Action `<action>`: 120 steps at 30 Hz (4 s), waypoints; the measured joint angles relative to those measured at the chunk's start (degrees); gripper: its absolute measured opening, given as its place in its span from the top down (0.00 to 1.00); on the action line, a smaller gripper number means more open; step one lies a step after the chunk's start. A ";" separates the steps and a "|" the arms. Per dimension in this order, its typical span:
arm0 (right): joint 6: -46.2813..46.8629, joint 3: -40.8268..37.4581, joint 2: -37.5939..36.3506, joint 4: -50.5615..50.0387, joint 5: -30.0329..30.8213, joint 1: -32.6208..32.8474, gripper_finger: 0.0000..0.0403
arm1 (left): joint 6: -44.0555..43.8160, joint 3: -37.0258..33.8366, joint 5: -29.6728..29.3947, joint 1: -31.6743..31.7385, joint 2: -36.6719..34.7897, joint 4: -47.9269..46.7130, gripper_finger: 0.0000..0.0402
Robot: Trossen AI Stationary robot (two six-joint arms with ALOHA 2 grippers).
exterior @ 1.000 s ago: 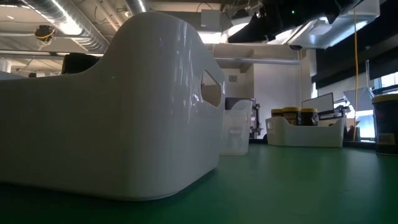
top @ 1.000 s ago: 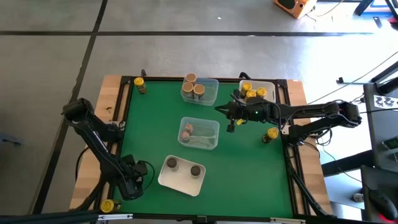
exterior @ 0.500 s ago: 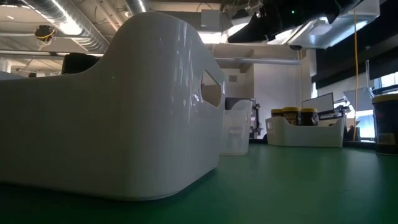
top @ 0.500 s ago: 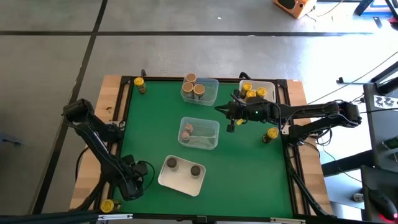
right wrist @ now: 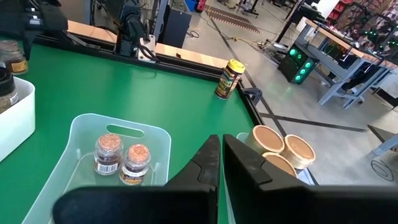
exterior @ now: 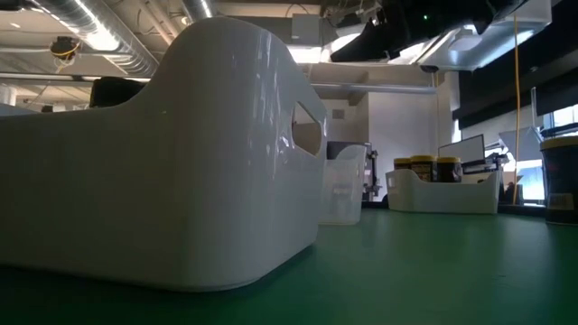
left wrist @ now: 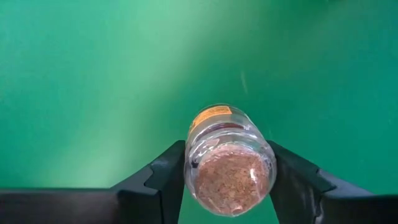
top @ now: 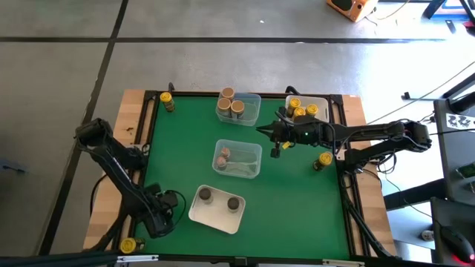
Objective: Sort spices by type
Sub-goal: Put the light brown seasoning bottle into the bottom transparent bin, then put the yellow seasoning bottle into the top white bin
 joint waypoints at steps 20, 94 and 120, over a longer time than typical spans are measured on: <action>0.00 -0.02 -0.02 -0.29 -0.02 0.00 0.95 | 2.35 3.10 -9.92 8.24 -14.40 -8.94 0.55; 0.46 -0.02 -0.06 -0.36 0.62 0.00 0.95 | 58.16 20.12 -10.48 48.47 17.94 18.17 0.29; 0.48 -0.02 -0.06 -0.36 0.59 0.00 0.95 | 35.00 18.03 -45.97 34.53 4.49 -17.71 0.26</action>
